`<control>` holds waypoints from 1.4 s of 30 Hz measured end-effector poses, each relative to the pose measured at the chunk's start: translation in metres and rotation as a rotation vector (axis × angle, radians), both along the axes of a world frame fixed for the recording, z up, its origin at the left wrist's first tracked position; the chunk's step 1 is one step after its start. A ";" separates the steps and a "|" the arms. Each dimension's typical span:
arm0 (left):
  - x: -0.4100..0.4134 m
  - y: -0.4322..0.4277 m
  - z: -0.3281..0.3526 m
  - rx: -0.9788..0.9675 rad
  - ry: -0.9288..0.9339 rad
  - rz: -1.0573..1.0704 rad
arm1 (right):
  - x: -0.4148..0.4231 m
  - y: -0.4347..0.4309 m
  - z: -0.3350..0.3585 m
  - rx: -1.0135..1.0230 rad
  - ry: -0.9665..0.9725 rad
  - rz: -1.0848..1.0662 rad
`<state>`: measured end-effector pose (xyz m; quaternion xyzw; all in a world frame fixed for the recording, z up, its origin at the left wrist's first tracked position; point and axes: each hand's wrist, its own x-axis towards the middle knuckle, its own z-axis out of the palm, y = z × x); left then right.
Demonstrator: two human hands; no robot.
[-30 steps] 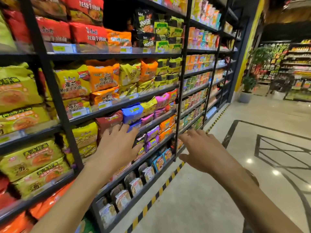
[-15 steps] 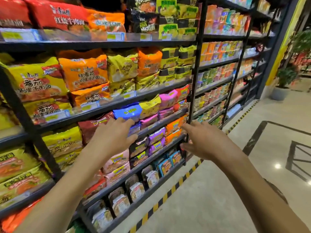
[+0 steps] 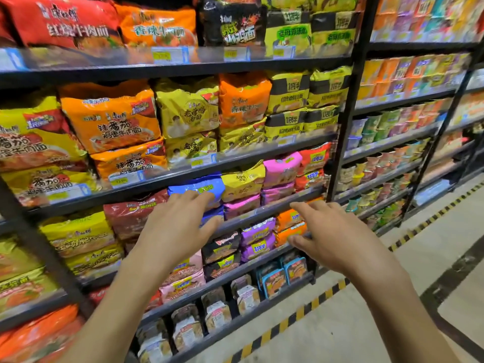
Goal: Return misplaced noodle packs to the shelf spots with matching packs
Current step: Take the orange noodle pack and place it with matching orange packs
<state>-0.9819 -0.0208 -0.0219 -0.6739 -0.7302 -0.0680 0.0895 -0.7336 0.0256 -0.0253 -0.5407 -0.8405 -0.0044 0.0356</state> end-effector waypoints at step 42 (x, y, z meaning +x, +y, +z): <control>-0.011 0.411 -0.001 0.586 -0.308 0.376 | -0.060 0.498 0.035 0.364 0.239 0.479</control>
